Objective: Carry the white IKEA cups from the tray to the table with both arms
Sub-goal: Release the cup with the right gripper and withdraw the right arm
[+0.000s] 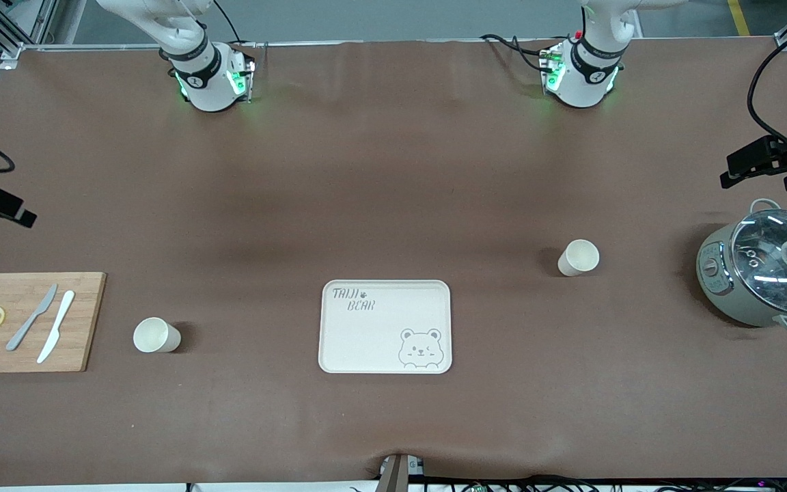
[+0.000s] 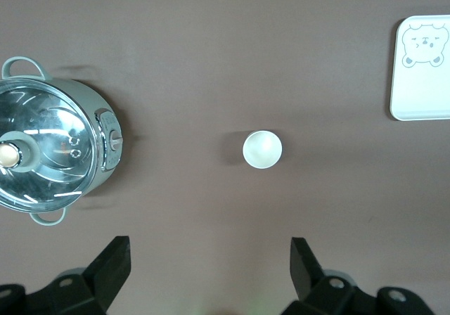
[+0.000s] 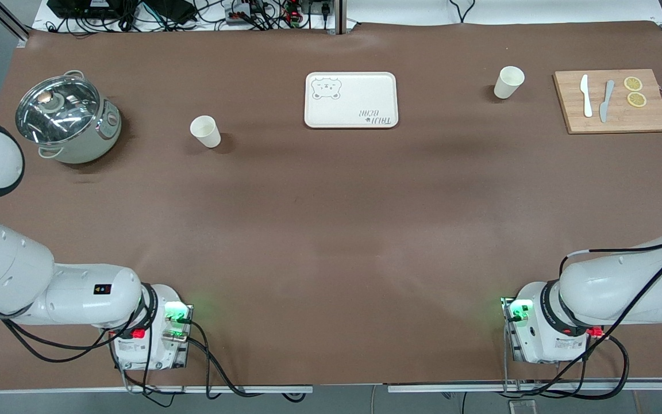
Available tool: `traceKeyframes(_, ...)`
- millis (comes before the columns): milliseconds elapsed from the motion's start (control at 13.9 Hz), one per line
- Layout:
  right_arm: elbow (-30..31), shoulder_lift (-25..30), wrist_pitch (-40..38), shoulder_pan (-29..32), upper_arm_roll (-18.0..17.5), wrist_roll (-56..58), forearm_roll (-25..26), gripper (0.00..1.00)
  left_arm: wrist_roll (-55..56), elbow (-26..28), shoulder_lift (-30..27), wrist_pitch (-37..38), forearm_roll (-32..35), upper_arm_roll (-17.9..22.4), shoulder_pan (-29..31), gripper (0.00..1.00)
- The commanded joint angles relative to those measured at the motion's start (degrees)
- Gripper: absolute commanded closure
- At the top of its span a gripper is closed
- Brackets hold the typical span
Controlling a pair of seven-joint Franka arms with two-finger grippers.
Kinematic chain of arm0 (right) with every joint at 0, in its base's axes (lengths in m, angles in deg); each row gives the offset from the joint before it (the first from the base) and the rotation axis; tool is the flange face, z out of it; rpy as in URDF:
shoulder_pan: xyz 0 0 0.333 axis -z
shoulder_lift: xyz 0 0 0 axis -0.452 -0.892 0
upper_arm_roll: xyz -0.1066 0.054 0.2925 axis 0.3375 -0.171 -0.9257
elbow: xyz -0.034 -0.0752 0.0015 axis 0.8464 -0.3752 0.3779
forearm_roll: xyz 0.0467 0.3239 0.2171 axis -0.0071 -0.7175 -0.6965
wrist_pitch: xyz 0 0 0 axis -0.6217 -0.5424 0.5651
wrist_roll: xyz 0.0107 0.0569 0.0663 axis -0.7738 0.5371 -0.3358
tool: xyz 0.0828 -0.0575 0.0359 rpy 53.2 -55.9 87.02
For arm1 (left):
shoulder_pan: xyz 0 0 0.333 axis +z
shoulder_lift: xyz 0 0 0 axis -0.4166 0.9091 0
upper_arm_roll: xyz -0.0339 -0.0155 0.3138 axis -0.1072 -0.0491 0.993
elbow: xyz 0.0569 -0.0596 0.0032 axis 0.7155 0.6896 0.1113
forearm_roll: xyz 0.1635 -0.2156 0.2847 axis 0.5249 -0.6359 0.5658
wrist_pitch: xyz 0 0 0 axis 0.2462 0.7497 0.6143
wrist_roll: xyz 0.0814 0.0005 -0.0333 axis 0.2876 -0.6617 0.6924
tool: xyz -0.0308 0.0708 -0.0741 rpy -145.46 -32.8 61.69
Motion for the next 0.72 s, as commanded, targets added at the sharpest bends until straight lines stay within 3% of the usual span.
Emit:
traceKeyframes(0, 6.05, 5.48, 0.93, -0.21, -0.05, -1.06, 1.16, 0.0, -1.62, 0.06, -0.69, -0.39, -0.98, 0.13, 0.47, 0.0)
traceKeyframes(287, 20.03, 13.58, 7.79, -0.3, -0.22, -0.97, 2.74, 0.0, -0.48, 0.67, -3.5, -1.19, -0.81, 0.22, 0.48, 0.0)
traceKeyframes(646, 17.78, 12.89, 7.18, -0.3, -0.31, 0.26, 3.36, 0.0, 0.57, 0.59, -6.58, 3.64, -0.54, -0.66, 3.02, 0.0)
